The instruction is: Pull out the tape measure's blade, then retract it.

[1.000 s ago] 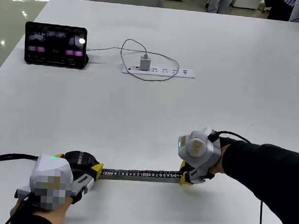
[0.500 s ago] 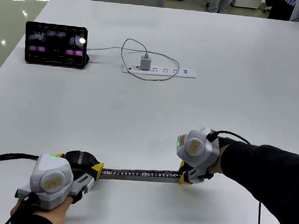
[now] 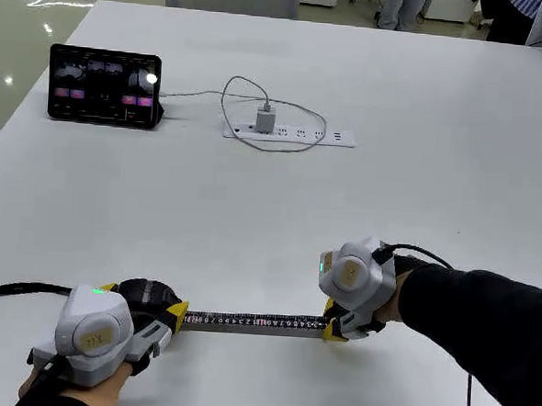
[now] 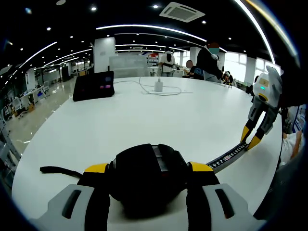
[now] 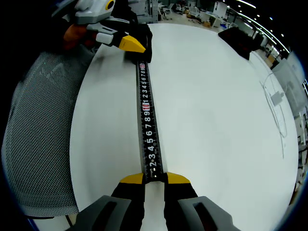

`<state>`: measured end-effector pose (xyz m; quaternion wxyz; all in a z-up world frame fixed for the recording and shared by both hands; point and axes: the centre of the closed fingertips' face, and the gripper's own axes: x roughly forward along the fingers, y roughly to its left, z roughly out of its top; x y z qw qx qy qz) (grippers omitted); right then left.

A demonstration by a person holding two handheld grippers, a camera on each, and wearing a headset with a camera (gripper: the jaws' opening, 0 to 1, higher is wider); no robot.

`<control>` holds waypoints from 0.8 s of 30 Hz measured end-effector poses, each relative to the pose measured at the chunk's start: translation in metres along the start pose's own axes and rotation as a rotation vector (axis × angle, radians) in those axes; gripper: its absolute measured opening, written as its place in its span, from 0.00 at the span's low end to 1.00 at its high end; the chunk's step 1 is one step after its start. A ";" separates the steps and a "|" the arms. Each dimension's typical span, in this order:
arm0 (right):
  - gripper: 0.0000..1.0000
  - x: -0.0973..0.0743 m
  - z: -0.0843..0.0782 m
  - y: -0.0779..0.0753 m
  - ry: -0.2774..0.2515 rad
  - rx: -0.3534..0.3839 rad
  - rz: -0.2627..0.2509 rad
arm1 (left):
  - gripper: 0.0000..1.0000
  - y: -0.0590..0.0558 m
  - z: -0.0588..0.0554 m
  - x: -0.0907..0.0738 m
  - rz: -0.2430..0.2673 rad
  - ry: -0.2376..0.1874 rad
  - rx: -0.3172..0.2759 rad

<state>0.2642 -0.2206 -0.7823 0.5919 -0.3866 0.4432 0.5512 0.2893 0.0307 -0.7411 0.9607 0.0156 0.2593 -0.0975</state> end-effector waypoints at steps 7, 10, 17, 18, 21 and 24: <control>0.11 0.001 0.001 0.000 0.000 0.002 -0.001 | 0.59 0.000 0.000 0.000 -0.001 0.000 -0.001; 0.11 0.001 0.002 0.000 -0.003 0.007 0.001 | 0.59 0.000 0.000 0.000 -0.001 0.000 -0.001; 0.11 0.001 0.003 0.000 0.000 0.008 0.002 | 0.60 0.000 0.000 0.000 -0.001 0.001 -0.002; 0.11 0.001 0.003 0.000 0.000 0.009 0.002 | 0.60 0.000 0.000 0.000 -0.001 0.001 -0.002; 0.11 0.001 0.004 0.000 0.000 0.009 0.001 | 0.60 0.000 0.000 0.000 -0.001 0.001 -0.002; 0.11 0.002 0.004 0.000 0.001 0.007 0.001 | 0.60 0.000 0.000 0.000 -0.001 0.001 -0.003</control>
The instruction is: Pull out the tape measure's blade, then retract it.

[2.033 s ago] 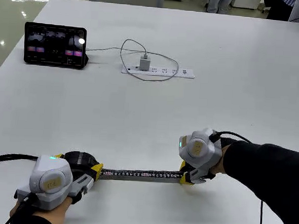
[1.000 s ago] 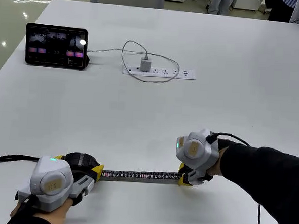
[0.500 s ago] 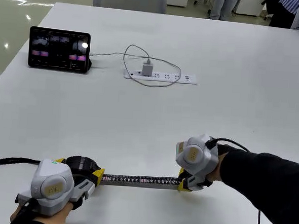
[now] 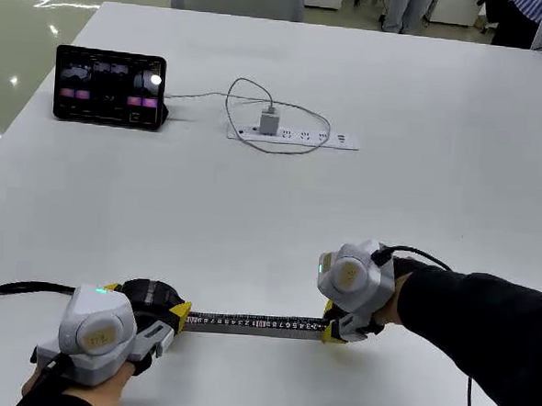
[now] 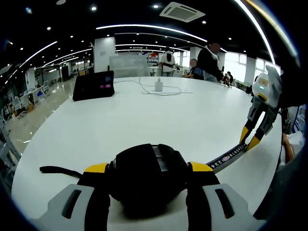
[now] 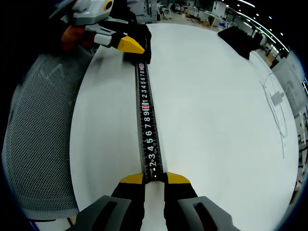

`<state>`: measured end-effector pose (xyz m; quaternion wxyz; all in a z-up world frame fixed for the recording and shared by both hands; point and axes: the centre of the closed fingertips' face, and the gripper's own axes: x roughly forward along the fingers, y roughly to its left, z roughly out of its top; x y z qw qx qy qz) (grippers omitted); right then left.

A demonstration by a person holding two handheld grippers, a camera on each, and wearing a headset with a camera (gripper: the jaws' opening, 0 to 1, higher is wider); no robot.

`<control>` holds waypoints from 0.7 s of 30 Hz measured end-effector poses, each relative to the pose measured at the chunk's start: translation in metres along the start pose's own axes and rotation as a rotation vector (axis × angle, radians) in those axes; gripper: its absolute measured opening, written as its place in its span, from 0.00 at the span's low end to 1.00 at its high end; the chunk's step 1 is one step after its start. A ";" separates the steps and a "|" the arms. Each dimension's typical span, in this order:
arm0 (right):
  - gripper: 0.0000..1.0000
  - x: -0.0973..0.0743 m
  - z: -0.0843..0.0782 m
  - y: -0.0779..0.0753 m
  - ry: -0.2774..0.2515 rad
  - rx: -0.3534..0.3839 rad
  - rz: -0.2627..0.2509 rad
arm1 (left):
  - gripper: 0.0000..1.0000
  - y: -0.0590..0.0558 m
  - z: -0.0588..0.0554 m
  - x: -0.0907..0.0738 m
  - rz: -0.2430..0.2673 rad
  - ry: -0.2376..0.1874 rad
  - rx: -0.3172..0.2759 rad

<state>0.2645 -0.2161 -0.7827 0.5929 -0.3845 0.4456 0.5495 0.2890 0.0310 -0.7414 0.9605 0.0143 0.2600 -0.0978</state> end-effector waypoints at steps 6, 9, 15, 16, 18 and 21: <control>0.11 0.000 0.001 0.000 -0.004 0.004 -0.002 | 0.60 0.000 0.000 0.000 -0.001 0.000 -0.001; 0.11 0.000 0.002 0.001 -0.001 0.002 -0.001 | 0.60 0.000 0.000 0.000 -0.001 0.000 -0.001; 0.11 0.001 0.003 0.000 0.001 0.005 0.001 | 0.60 0.000 0.000 0.000 -0.001 0.000 -0.001; 0.11 0.001 0.003 0.000 0.000 0.004 0.002 | 0.60 0.000 0.000 0.000 -0.001 0.000 -0.001; 0.11 0.001 0.004 0.000 -0.001 0.010 0.005 | 0.60 0.000 0.000 0.000 -0.002 0.000 -0.001; 0.11 0.001 0.005 0.001 0.001 0.009 0.004 | 0.60 0.000 0.000 0.000 -0.002 0.000 -0.001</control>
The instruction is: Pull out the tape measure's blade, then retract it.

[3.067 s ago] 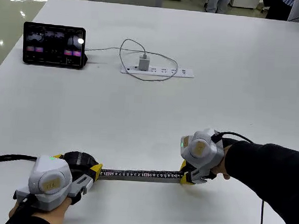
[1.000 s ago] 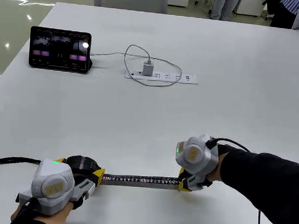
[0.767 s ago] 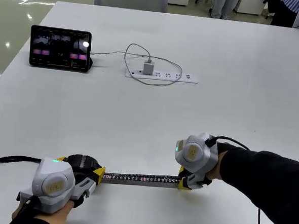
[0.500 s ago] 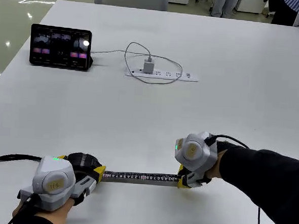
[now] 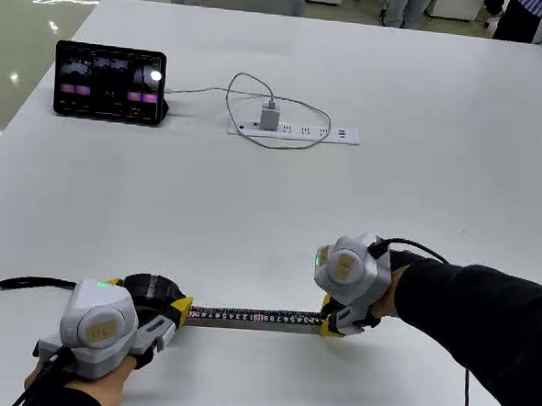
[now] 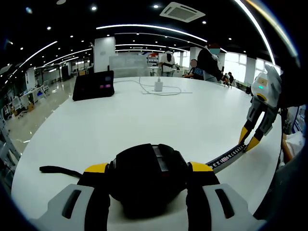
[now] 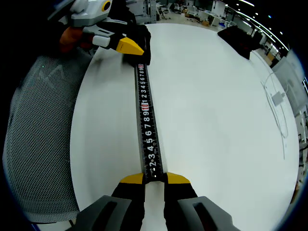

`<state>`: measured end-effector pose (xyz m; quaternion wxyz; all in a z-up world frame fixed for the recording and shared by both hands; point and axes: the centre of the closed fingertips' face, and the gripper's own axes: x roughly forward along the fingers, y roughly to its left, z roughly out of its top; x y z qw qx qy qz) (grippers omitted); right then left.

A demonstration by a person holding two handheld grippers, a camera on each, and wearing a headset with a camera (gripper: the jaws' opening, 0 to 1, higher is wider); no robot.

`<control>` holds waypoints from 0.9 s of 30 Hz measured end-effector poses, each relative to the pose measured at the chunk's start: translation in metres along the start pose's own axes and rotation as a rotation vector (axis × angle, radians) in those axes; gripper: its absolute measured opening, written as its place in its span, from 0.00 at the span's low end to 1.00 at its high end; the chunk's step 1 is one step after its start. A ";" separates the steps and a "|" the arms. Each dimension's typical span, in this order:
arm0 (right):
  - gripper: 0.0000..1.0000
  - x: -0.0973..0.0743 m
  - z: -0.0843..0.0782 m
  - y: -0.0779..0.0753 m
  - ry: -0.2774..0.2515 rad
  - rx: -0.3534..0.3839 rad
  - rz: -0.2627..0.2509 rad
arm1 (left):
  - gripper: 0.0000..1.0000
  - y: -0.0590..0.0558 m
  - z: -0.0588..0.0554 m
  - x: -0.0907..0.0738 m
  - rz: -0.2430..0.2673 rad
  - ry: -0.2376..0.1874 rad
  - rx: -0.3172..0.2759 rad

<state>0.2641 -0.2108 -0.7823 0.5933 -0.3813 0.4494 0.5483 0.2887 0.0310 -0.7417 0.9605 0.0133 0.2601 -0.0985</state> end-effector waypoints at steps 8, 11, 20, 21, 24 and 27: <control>0.11 0.001 0.001 0.000 -0.001 0.003 0.001 | 0.60 0.000 0.000 0.000 0.000 0.000 0.000; 0.11 0.001 0.002 0.000 -0.001 0.006 0.000 | 0.60 0.000 0.000 0.000 -0.001 0.000 0.000; 0.11 0.002 0.004 0.001 0.004 0.000 -0.001 | 0.59 0.000 0.000 0.001 -0.001 0.001 0.000; 0.11 0.002 0.004 0.001 0.006 -0.001 -0.001 | 0.59 0.000 0.000 0.001 0.000 0.001 0.000; 0.11 0.002 0.005 0.000 0.010 0.003 0.002 | 0.59 0.000 0.000 0.001 -0.001 0.002 0.000; 0.11 0.002 0.006 0.000 0.002 0.025 0.003 | 0.59 0.000 0.000 0.001 -0.001 0.001 -0.001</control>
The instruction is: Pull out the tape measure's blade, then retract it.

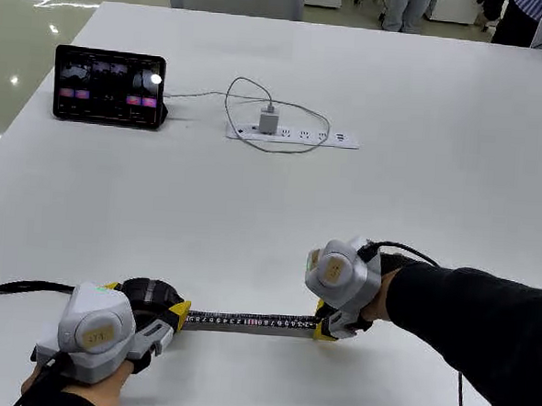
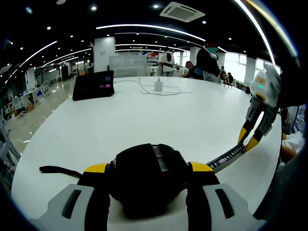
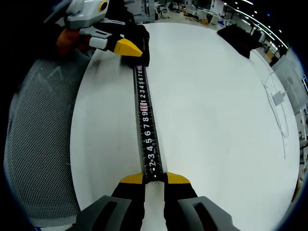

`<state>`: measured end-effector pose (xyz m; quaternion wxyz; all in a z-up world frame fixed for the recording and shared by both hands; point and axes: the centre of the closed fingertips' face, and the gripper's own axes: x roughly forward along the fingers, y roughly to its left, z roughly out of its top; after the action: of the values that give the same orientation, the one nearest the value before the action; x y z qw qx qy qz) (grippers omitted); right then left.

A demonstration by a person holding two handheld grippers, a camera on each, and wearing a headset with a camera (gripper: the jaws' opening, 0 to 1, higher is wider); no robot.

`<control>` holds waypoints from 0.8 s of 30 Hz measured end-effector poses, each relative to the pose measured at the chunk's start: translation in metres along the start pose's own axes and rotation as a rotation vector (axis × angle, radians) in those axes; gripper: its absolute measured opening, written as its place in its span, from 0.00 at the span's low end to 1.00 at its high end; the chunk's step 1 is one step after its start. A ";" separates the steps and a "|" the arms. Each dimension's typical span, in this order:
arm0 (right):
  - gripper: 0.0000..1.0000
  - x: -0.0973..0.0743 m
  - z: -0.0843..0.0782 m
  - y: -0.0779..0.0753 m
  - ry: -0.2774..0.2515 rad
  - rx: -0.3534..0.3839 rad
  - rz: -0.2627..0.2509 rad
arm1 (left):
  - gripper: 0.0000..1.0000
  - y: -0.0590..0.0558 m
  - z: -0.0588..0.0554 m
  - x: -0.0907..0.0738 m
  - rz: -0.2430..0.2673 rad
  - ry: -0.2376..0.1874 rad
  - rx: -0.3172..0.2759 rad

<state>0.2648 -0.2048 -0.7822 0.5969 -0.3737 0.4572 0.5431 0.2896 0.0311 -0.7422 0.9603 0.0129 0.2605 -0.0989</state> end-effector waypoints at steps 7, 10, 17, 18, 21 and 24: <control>0.11 0.002 0.002 0.000 -0.001 -0.004 -0.009 | 0.59 0.000 0.000 0.000 0.000 0.000 -0.001; 0.11 0.001 0.003 0.001 0.003 0.011 -0.013 | 0.59 0.000 0.000 0.000 0.000 -0.001 -0.002; 0.11 0.002 0.005 0.000 0.000 0.034 -0.004 | 0.59 0.000 0.000 0.000 -0.001 -0.002 -0.003; 0.10 0.002 0.005 0.000 -0.002 0.035 -0.003 | 0.59 0.000 0.000 0.000 -0.001 -0.002 -0.002; 0.10 0.002 0.006 0.001 -0.002 0.025 -0.005 | 0.59 0.000 0.000 -0.001 -0.001 0.000 -0.004; 0.10 0.002 0.007 0.001 -0.001 0.020 -0.005 | 0.59 0.000 0.000 -0.001 0.000 0.000 -0.004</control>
<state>0.2644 -0.1973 -0.7819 0.6022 -0.3687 0.4616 0.5371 0.2890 0.0315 -0.7422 0.9604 0.0112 0.2605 -0.0986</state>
